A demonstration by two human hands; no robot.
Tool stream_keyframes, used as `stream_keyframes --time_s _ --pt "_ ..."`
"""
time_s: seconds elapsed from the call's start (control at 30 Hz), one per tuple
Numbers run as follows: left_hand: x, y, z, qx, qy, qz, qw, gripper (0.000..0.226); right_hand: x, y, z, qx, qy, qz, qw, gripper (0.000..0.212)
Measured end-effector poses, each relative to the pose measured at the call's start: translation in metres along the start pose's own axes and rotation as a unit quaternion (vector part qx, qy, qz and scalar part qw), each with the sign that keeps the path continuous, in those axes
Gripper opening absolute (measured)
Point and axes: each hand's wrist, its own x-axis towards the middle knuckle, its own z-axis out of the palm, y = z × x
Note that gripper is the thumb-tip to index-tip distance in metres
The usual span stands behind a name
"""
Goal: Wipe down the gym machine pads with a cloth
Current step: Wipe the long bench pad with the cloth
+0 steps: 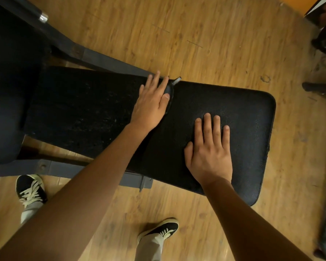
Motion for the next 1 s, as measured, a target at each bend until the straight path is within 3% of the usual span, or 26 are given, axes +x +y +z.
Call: stream_keyframes --time_s 0.17,0.43,0.77,1.0 --pt "-0.063 -0.004 0.012 -0.008 0.003 -0.004 1.0 0.053 0.0 0.0 -0.001 0.0 0.0 0.002 1.0 0.066" --pt "-0.004 0.0 -0.001 0.004 -0.01 0.0 1.0 0.054 0.0 -0.001 -0.001 0.002 0.004 0.008 1.0 0.066" --pt "-0.093 -0.01 0.021 -0.014 0.003 -0.033 0.999 0.053 0.0 -0.001 -0.002 0.008 0.006 0.006 1.0 0.065" --pt "-0.057 -0.011 0.015 -0.025 0.016 -0.024 0.999 0.054 -0.001 -0.002 -0.002 0.004 0.007 0.007 1.0 0.066"
